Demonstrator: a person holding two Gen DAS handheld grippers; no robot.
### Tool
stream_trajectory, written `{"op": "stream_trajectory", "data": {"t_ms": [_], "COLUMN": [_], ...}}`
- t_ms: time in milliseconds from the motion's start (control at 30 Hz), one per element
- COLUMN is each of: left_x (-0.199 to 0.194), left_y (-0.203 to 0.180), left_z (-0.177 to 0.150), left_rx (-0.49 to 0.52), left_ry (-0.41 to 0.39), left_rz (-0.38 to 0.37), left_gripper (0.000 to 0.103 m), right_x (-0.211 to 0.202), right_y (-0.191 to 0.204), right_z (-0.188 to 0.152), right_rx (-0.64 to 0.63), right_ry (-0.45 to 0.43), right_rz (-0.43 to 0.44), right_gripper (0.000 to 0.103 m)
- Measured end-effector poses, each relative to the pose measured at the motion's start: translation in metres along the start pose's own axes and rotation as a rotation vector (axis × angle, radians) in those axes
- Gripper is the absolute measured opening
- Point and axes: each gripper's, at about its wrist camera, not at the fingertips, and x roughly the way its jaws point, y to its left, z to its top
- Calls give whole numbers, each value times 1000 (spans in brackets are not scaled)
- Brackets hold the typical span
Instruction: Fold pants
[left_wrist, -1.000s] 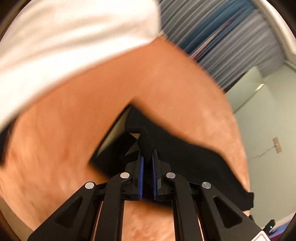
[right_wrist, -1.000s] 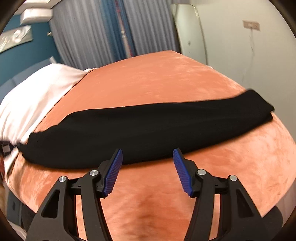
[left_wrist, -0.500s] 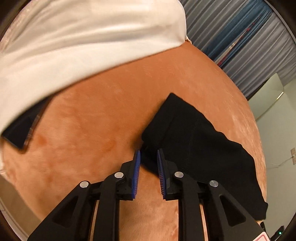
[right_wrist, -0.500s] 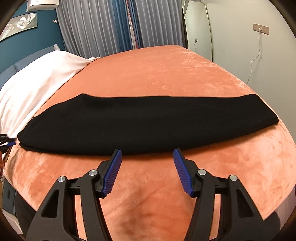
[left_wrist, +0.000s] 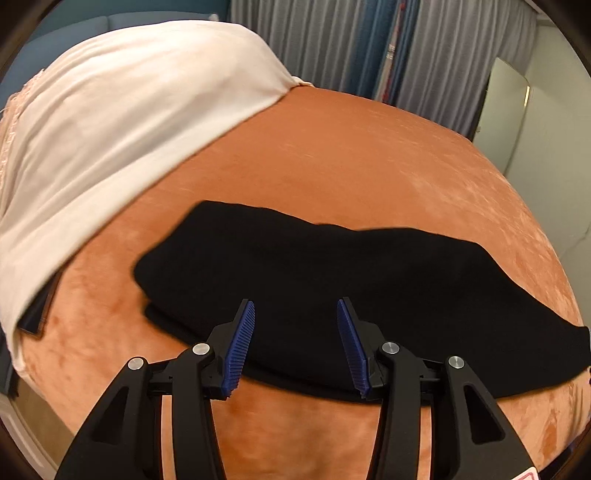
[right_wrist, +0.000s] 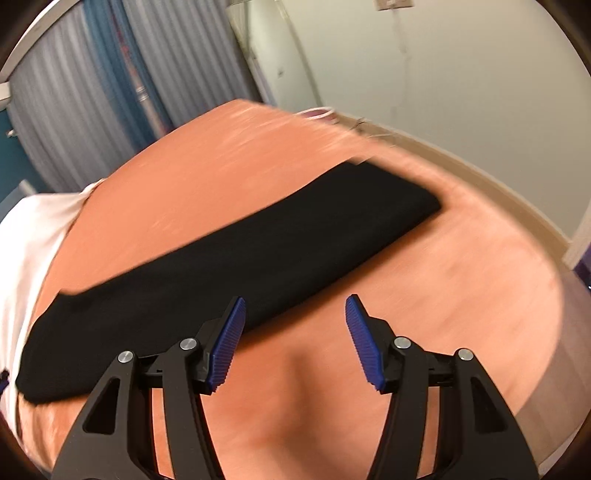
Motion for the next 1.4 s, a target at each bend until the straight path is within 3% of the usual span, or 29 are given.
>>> {"op": "stream_trajectory", "data": {"t_ms": [133,267,367,533,567,600,700,867,933,967,1100,1200,1233,1333,1400], "left_x": [14,24,26,31,31,32,37,45,51,57,62,60,63,61,54], "left_y": [-17,-35,-45,-53,-54,-56,-64,-81,-86,-87,-82,-76,-71,-60,-49], "left_z": [-11,-11,-15,-21,-22,-23,-26,-28,-29,-31,-37,-38,-38,-37,-36], "left_rx": [-19,-26,-24,-51,-53,-55,-68,-56,-30,-24,-51,-53,-57,-75,-88], "left_ry": [14,34,32,45,44,43,40,44,53,67,86,69,80,79,63], "left_rz": [14,51,84,116,121,127,136,136,158,169,163,169,175,173,172], "left_gripper": [45,45,45,45,45,45,45,45,53,54,53,54,54,54,54], "right_x": [26,64,96,115,114,115,108,81,111,123,86,116,112,88,69], "right_y": [-32,-30,-26,-23,-23,-22,-16,-34,-44,-47,-48,-54,-48,-35,-34], "right_z": [42,76,86,83,82,82,86,107,101,96,105,91,90,95,96], "right_rx": [-11,-114,-170,-234,-250,-270,-330,-284,-305,-297,-227,-240,-263,-249,-230], "right_ry": [-14,24,85,87,84,91,81,-20,43,76,-25,81,60,18,-12], "right_rz": [-64,-56,-63,-51,-33,8,36,40,-60,-66,-25,-79,-100,-78,-121], "right_gripper": [56,56,55,58,46,18,7,6,6,6,6,6,7,12,20]}}
